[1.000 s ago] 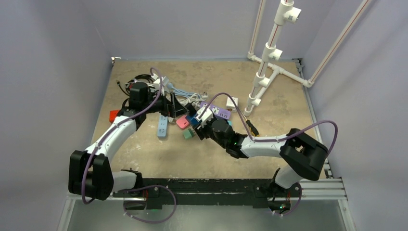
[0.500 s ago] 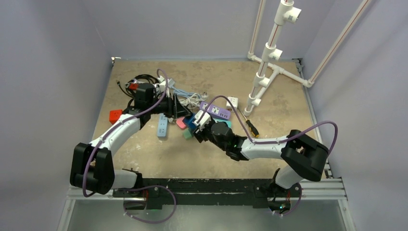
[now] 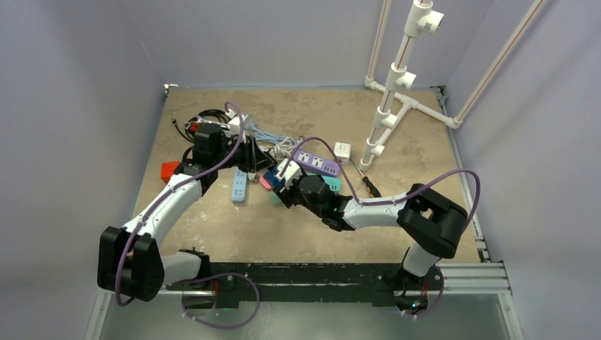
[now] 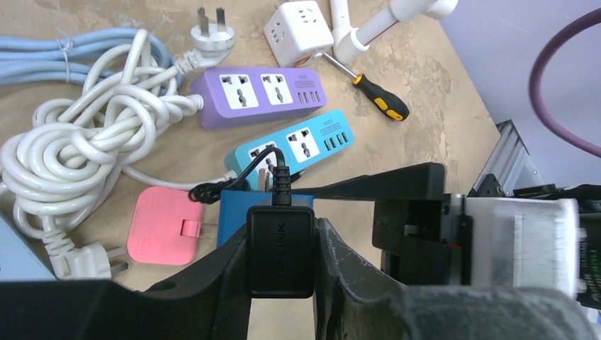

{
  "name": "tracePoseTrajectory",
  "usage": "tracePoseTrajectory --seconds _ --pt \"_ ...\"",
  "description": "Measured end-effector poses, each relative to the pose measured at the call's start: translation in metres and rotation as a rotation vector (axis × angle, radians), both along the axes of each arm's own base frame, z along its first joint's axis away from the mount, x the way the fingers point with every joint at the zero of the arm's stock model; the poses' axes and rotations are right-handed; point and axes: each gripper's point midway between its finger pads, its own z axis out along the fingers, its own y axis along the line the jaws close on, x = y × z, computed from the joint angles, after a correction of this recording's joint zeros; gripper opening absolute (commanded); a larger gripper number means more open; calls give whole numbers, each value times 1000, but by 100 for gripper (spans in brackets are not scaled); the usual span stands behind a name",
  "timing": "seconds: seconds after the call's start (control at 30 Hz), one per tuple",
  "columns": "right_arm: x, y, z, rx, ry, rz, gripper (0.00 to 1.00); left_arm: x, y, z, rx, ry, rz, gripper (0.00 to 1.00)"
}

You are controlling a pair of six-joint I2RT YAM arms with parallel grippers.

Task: Pull the plug off the socket
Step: Remove the plug from the socket, then place the plug at the center of the board.

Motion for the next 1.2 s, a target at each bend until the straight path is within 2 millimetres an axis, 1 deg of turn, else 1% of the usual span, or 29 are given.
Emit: tracePoseTrajectory --seconds 0.13,0.27,0.37,0.43,0.5,0.57,0.67,0.77,0.83,0.87,0.97,1.03,1.1,1.17,1.2 --pt "-3 -3 -9 -28 24 3 0 2 4 8 -15 -24 7 0" --pt "-4 -4 -11 -37 30 2 0 9 15 9 -21 -20 46 0" --pt "-5 -6 -11 -38 30 1 0 10 17 8 -20 -19 53 0" --pt "-6 -10 -11 -38 29 -2 0 11 19 7 -13 -14 62 0" --pt "-9 -16 -7 -31 24 -6 0 15 24 3 6 -7 96 0" --pt "-12 -24 2 -11 11 -16 0 20 35 -3 39 6 157 0" --pt "-16 -36 23 47 -25 -31 0 30 56 -15 98 27 262 0" --pt "-21 -45 52 132 -72 -37 0 35 63 -24 125 45 301 0" --pt "-22 -49 68 180 -100 -41 0 37 63 -37 141 82 303 0" --pt "-23 -52 76 202 -113 -48 0 38 63 -44 147 104 305 2" --pt "-23 -55 89 244 -135 -59 0 38 64 -72 177 191 305 23" --pt "-23 -56 91 257 -139 -59 0 35 65 -84 194 234 307 42" --pt "-23 -56 90 257 -136 -59 0 32 67 -90 207 259 311 64" --pt "-24 -55 89 257 -133 -57 0 32 68 -90 210 262 320 86" --pt "-24 -55 89 258 -133 -55 0 33 69 -90 213 263 326 93"
